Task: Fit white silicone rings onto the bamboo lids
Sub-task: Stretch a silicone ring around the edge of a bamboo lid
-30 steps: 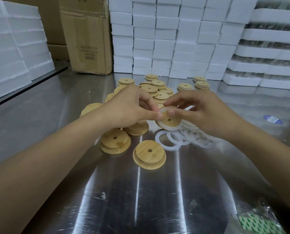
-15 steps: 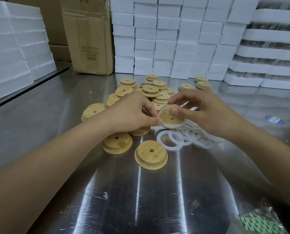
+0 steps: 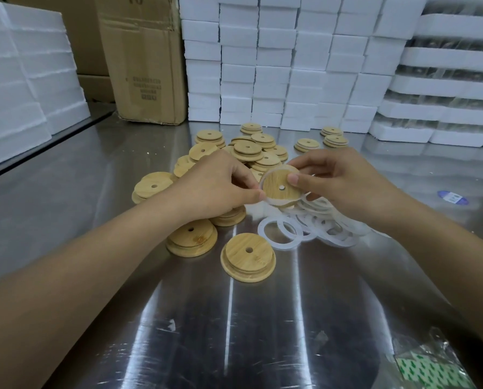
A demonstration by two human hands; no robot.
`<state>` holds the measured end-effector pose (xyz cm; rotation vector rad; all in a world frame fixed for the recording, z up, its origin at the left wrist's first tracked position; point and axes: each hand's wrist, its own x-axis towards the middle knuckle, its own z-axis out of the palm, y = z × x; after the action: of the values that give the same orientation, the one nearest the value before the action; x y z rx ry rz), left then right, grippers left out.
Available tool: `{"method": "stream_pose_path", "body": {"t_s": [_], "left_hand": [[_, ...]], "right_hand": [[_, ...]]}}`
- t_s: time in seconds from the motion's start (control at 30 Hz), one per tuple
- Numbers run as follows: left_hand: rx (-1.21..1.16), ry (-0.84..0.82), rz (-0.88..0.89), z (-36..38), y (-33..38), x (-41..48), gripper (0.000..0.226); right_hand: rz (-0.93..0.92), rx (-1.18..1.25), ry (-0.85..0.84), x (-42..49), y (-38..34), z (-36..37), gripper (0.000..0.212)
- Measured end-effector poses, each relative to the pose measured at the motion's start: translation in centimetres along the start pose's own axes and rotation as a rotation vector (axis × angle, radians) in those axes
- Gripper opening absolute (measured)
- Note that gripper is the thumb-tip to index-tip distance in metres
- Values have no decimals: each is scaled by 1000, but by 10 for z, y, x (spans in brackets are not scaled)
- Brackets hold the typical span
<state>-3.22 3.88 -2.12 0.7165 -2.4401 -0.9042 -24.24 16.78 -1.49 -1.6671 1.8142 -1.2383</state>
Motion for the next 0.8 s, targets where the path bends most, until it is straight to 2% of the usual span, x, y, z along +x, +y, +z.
{"method": "stream_pose_path", "body": {"t_s": [0.13, 0.23, 0.37, 0.5, 0.63, 0.8], "left_hand": [[-109, 51, -55, -4, 6, -1, 19], [-103, 48, -36, -2, 7, -1, 20], [-147, -41, -23, -3, 5, 0, 15], [-193, -97, 0, -12, 3, 2, 11], [-140, -182, -4, -23, 5, 2, 8], [-94, -226, -9, -27, 6, 1, 8]], "right_hand": [[27, 158, 66, -2, -7, 0, 8], [33, 155, 64, -3, -11, 2, 8], [65, 150, 99, -4, -12, 2, 7], [142, 294, 141, -4, -14, 2, 9], [214, 470, 163, -5, -17, 8, 12], [250, 507, 155, -6, -15, 14, 13]]}}
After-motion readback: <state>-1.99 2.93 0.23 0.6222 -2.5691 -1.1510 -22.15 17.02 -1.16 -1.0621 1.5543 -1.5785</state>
